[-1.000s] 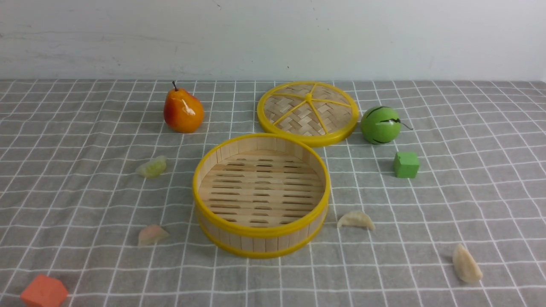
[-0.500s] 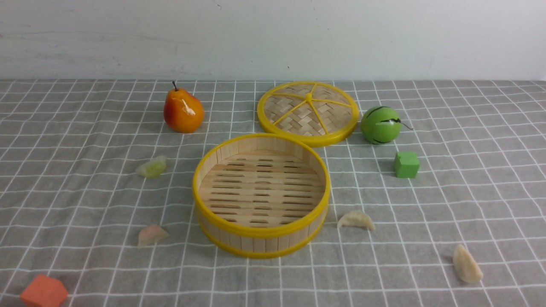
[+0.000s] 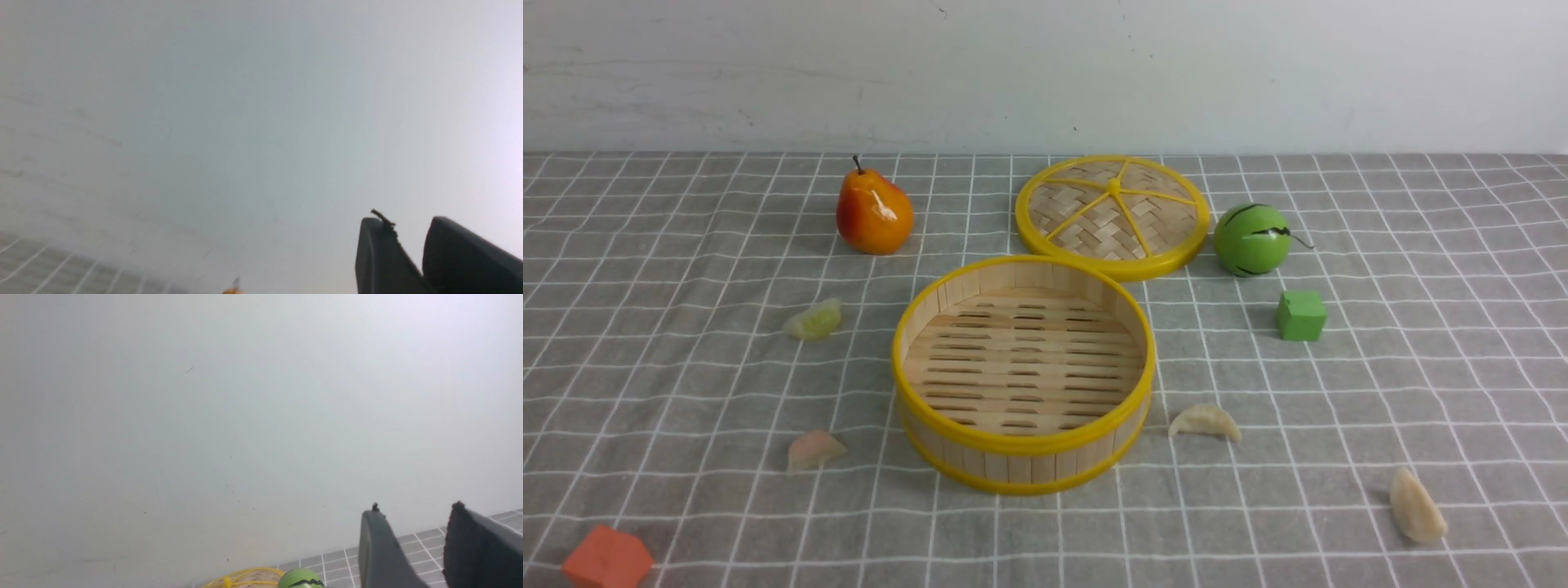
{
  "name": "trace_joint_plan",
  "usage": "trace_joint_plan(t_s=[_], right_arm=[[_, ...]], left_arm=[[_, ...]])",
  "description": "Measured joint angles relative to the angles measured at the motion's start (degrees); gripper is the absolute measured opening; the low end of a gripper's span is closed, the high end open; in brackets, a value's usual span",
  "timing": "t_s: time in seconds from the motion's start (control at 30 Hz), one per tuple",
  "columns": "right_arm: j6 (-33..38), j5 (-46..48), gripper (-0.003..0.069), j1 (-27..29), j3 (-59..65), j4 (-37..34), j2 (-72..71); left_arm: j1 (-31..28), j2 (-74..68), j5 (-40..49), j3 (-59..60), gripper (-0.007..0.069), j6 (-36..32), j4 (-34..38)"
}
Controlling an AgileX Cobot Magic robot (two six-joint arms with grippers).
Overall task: Put the dumplings into the steamer on the table with the grey tablecloth.
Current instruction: 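Reach for and grasp a dumpling on the table with the left gripper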
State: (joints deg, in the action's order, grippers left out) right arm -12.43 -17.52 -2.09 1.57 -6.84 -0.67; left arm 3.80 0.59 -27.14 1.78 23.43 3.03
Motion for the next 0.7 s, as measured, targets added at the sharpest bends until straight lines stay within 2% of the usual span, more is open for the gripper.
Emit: trace_joint_plan(t_s=[0.07, 0.13, 0.2, 0.23, 0.3, 0.43, 0.47, 0.53, 0.63, 0.7], right_arm=[[-0.14, -0.56, 0.0202, 0.00, 0.00, 0.00, 0.00], [-0.19, -0.67, 0.0157, 0.00, 0.00, 0.00, 0.00], [-0.19, -0.29, 0.0073, 0.00, -0.57, 0.00, 0.00], [-0.19, 0.54, 0.0029, 0.00, -1.67, 0.00, 0.00], [0.57, 2.70, -0.0010, 0.00, -4.07, 0.00, 0.33], [5.59, 8.66, -0.0006, 0.00, -12.60, 0.00, 5.68], [6.31, 9.35, -0.0005, 0.00, -13.56, 0.00, 6.61], [11.84, 14.07, -0.0004, 0.00, -20.04, 0.14, 14.47], [15.60, 18.66, -0.0004, 0.00, -24.25, 0.14, 22.39], [16.43, 22.46, -0.0004, 0.00, -26.24, 0.14, 29.87]], left_arm=[[0.00, 0.00, -8.89, 0.00, 0.0165, 9.60, 1.20], [0.00, 0.00, -11.73, 0.00, 0.0166, 11.94, 1.87], [0.00, 0.00, -10.10, -1.02, 0.0169, 13.37, 1.79], [0.00, 0.00, -6.41, -3.05, 0.0170, 13.69, 1.16], [0.00, -0.17, 0.52, -8.30, 0.0174, 13.76, -0.31], [0.00, -7.05, 19.52, -22.62, 0.0178, 13.76, -8.35], [0.00, -8.92, 21.76, -24.11, 0.0179, 13.76, -9.28], [0.00, -18.02, 37.83, -32.15, 0.0182, 13.76, -13.74], [0.00, -26.38, 48.30, -35.62, 0.0184, 13.89, -15.01], [0.00, -33.33, 51.26, -36.59, 0.0187, 14.01, -15.26]])
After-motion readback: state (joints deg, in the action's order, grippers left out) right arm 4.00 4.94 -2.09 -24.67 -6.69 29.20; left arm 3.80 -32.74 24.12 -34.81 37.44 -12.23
